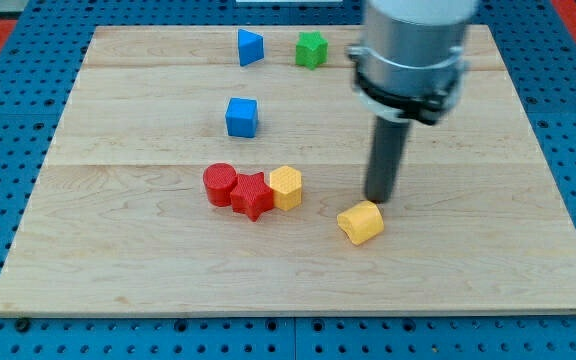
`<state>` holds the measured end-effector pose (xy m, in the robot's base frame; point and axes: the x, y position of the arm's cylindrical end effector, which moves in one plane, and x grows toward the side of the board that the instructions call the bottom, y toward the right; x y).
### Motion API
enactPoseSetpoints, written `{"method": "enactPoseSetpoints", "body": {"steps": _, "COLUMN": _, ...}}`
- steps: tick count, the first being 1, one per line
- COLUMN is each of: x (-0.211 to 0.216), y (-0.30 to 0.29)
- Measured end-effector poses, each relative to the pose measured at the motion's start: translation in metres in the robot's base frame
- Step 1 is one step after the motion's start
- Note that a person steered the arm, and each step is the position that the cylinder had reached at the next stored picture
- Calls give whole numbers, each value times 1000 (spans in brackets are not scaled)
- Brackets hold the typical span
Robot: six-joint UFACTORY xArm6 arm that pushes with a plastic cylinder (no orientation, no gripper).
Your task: Slide the yellow hexagon to the right side of the red circle
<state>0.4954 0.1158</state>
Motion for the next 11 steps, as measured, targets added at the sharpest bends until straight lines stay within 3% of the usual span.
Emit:
{"method": "enactPoseSetpoints", "body": {"steps": 1, "x": 43, "y": 17}}
{"method": "enactPoseSetpoints", "body": {"steps": 2, "x": 44, "y": -62}}
{"method": "enactPoseSetpoints", "body": {"steps": 3, "x": 42, "y": -75}}
{"method": "enactPoseSetpoints", "body": {"steps": 4, "x": 28, "y": 1}}
{"method": "enactPoseSetpoints", "body": {"steps": 6, "x": -23, "y": 13}}
{"method": "enactPoseSetpoints", "body": {"steps": 7, "x": -31, "y": -3}}
{"method": "enactPoseSetpoints", "body": {"steps": 9, "x": -30, "y": -122}}
{"method": "enactPoseSetpoints", "body": {"steps": 11, "x": -30, "y": -148}}
